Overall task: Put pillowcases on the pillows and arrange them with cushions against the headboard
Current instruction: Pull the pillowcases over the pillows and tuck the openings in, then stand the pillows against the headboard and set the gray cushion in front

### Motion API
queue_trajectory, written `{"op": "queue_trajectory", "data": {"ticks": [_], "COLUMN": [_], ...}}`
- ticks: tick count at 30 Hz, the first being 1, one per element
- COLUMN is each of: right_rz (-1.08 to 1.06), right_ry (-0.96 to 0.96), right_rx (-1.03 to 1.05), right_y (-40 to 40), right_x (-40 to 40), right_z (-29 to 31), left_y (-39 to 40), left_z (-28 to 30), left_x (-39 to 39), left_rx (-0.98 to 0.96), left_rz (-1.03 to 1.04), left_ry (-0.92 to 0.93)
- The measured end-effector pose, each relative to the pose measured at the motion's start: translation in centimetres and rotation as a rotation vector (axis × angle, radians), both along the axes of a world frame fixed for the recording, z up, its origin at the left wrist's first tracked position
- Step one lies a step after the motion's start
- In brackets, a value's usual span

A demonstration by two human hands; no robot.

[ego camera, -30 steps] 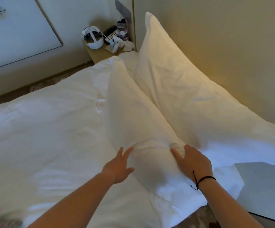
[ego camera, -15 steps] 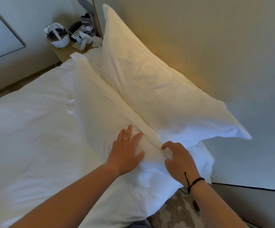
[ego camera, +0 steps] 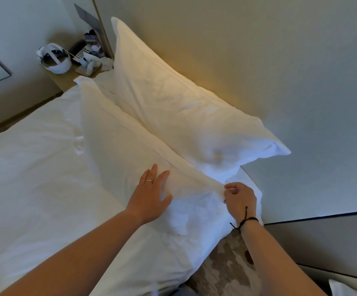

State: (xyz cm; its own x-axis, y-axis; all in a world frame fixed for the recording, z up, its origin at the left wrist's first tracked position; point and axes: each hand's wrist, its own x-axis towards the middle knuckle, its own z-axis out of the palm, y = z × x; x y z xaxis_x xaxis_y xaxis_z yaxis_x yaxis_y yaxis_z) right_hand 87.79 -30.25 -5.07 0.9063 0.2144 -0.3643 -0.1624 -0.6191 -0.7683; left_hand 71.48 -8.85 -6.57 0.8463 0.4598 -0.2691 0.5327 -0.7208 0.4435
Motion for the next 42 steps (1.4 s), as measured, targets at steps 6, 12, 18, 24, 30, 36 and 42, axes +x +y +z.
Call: {"op": "queue_trajectory", "data": {"ticks": [6, 12, 18, 24, 30, 36, 42], "right_rz": [0.181, 0.808, 1.519, 1.931, 2.038, 2.057, 2.036], "right_ry": [-0.395, -0.353, -0.222, -0.249, -0.116, -0.081, -0.119], "right_rx": [-0.005, 0.003, -0.075, -0.215, -0.475, -0.675, -0.709], "right_y": [3.1, 10.4, 18.1, 23.5, 26.4, 30.2, 34.5], "right_x": [-4.1, -13.7, -28.4, -42.1, -52.7, -60.1, -66.0], "right_z": [3.1, 2.6, -0.7, -2.9, -6.8, -10.2, -13.3], "left_y": [1.7, 3.0, 1.2, -4.0, -8.4, -7.6, -2.1], "left_z": [-1.0, -2.8, -3.0, -5.1, -9.1, -11.1, -14.7], "left_x": [-7.2, -21.2, -37.6, -52.2, -60.9, -67.1, -72.2], "left_rx": [-0.01, -0.088, -0.193, -0.208, -0.298, -0.257, -0.11], "left_rz": [0.164, 0.516, 1.035, 1.427, 1.673, 1.737, 1.623], "left_ry": [0.075, 0.262, 0.26, 0.278, 0.223, 0.204, 0.241]}}
